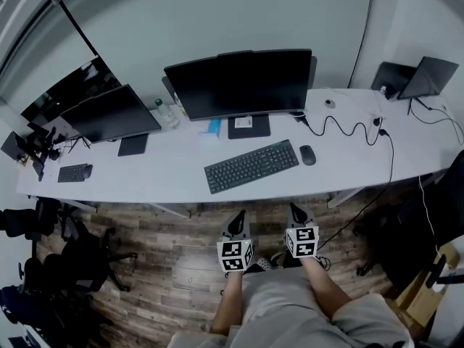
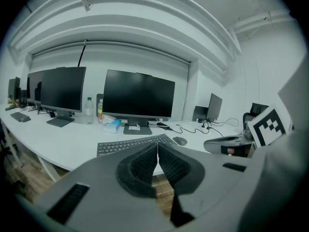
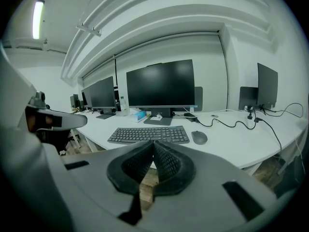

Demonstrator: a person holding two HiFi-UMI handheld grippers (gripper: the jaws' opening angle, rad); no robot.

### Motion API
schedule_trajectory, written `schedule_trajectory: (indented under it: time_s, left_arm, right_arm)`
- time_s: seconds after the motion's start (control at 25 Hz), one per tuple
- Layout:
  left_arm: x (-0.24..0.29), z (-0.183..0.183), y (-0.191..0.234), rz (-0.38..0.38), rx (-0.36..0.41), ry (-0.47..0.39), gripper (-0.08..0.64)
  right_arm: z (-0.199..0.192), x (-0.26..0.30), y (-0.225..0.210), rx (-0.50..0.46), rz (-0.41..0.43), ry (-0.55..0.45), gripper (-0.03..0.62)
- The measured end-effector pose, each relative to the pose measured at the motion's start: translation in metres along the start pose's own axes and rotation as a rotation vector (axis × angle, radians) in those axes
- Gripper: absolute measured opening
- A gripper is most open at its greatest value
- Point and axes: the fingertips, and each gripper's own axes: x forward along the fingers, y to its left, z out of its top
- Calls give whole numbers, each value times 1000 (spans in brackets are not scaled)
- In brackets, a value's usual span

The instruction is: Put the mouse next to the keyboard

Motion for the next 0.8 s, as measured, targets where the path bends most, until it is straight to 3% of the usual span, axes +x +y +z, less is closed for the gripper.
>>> schedule_trajectory:
  time_s: [0.8]
  left_arm:
    - [-9,-4,6,6,-11,0,25]
  right_arm:
    - [-5,-3,12,-15,33,6,3]
